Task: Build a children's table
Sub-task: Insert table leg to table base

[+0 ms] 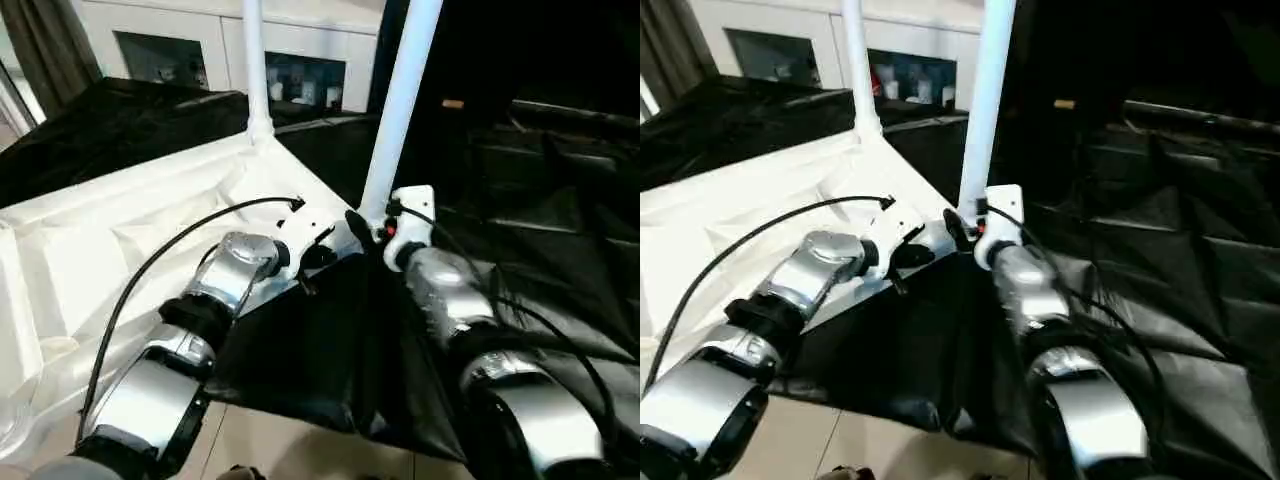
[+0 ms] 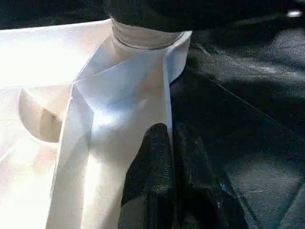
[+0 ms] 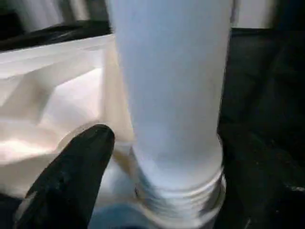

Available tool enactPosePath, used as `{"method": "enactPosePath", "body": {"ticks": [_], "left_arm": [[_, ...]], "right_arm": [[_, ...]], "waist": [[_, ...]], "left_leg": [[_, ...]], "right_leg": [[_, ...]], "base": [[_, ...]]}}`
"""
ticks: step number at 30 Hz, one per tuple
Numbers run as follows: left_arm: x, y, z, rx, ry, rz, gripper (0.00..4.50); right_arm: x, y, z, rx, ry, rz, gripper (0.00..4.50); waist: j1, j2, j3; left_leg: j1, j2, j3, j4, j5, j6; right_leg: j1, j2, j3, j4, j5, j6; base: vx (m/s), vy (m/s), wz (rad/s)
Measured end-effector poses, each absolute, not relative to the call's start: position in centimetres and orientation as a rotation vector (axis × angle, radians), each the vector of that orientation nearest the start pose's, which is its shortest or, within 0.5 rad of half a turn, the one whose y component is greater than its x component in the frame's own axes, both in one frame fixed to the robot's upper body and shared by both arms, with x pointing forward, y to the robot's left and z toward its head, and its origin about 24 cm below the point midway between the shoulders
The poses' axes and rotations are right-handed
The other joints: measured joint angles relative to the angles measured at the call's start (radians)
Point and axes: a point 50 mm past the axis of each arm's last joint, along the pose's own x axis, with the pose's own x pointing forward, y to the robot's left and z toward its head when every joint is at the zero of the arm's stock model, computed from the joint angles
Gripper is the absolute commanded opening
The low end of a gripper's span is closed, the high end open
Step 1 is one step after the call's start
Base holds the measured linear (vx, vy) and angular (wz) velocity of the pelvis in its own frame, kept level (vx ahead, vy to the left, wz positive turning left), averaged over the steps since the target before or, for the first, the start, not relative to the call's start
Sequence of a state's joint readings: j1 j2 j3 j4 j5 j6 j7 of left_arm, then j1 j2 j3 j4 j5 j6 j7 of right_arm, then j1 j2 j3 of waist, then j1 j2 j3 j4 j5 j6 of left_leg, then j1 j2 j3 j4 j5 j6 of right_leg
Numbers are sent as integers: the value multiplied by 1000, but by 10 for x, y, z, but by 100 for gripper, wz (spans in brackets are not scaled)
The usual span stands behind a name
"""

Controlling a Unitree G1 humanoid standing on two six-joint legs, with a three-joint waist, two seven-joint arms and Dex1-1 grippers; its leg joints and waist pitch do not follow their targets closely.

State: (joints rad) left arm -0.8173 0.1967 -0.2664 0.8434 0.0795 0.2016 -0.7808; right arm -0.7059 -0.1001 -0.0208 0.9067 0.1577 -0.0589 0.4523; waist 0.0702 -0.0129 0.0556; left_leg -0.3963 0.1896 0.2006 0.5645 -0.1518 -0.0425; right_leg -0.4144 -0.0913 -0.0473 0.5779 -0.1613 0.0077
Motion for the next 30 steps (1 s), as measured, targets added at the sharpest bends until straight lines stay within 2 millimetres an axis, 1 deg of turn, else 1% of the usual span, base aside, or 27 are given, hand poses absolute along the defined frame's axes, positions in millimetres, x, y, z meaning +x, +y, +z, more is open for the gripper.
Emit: {"method": "enactPosePath", "body": {"ticks": [2, 3, 5, 6, 9, 12, 15, 19, 21, 26, 27, 29, 30], "left_arm": [[359, 99, 66, 420, 403, -991, 0], [358, 101, 66, 428, 398, -1014, 0], [354, 105, 66, 446, 385, -1063, 0], [349, 109, 65, 455, 378, -1115, 0], [338, 116, 63, 461, 378, -1219, 0], [327, 120, 61, 468, 382, -1317, 0], [319, 123, 61, 472, 392, -1382, 0], [313, 125, 60, 475, 395, -1420, 0], [313, 125, 60, 475, 396, -1423, 0], [312, 125, 60, 473, 399, -1428, 0], [311, 125, 61, 474, 397, -1429, 0], [311, 124, 61, 475, 396, -1430, 0], [311, 124, 61, 474, 396, -1430, 0]], "right_arm": [[356, -126, 52, 4, 182, 604, 431], [351, -132, 48, -9, 208, 634, 442], [342, -136, 45, -27, 232, 706, 442], [335, -143, 45, -48, 246, 757, 442], [322, -156, 45, -68, 283, 836, 442], [312, -157, 54, -81, 281, 932, 442], [304, -156, 63, -93, 283, 1020, 442], [293, -154, 62, -115, 320, 1107, 442], [290, -155, 60, -127, 338, 1134, 442], [288, -155, 58, -146, 357, 1139, 442], [288, -154, 58, -148, 359, 1136, 425], [289, -154, 57, -148, 363, 1132, 425], [289, -154, 57, -146, 366, 1131, 412]], "waist": [[6, 0, 0], [8, 0, 0], [15, 1, 0], [18, 3, 0], [21, 4, 1], [25, 6, 1], [30, 6, 1], [34, 6, 1], [34, 6, 1], [35, 6, 1], [35, 6, 1], [36, 6, 1], [36, 6, 1]], "left_leg": [[-2, 1, 0, 0, 1, 3], [-2, 1, 0, 0, 1, 3], [-3, 2, 1, 0, 1, 2], [-3, 2, 1, 0, 0, 1], [-2, 2, 2, 1, 0, 0], [-1, 2, 2, 2, 0, -1], [-1, 2, 3, 2, -1, -1], [-1, 2, 3, 2, 0, -1], [-1, 2, 3, 3, 0, -1], [-1, 2, 3, 5, 0, -1], [-1, 2, 3, 6, 0, -1], [-1, 2, 3, 6, 0, -1], [-1, 2, 3, 6, 0, -1]], "right_leg": [[-1, 1, -1, -1, -2, -2], [-2, 1, -1, 0, -2, -2], [-3, 1, -1, 0, -2, -2], [-3, 1, -1, 0, -2, -2], [-3, 1, 0, 1, -2, -2], [-1, 0, 0, 2, -2, -2], [-1, 0, 1, 2, -1, -3], [1, 0, 1, 2, -1, -2], [1, 0, 2, 2, -1, -2], [1, -1, 2, 6, -1, -2], [1, -1, 2, 6, -1, -2], [1, -1, 2, 6, -1, -2], [1, -1, 2, 6, -1, -2]], "base": [[0, 0, 0], [0, 0, 0], [0, 0, 0], [0, 0, 0], [0, 0, 0], [0, 0, 0], [0, 0, 0], [0, 0, 0], [0, 0, 0], [0, 0, 0], [0, 0, 0], [0, 0, 0], [0, 0, 0]]}}
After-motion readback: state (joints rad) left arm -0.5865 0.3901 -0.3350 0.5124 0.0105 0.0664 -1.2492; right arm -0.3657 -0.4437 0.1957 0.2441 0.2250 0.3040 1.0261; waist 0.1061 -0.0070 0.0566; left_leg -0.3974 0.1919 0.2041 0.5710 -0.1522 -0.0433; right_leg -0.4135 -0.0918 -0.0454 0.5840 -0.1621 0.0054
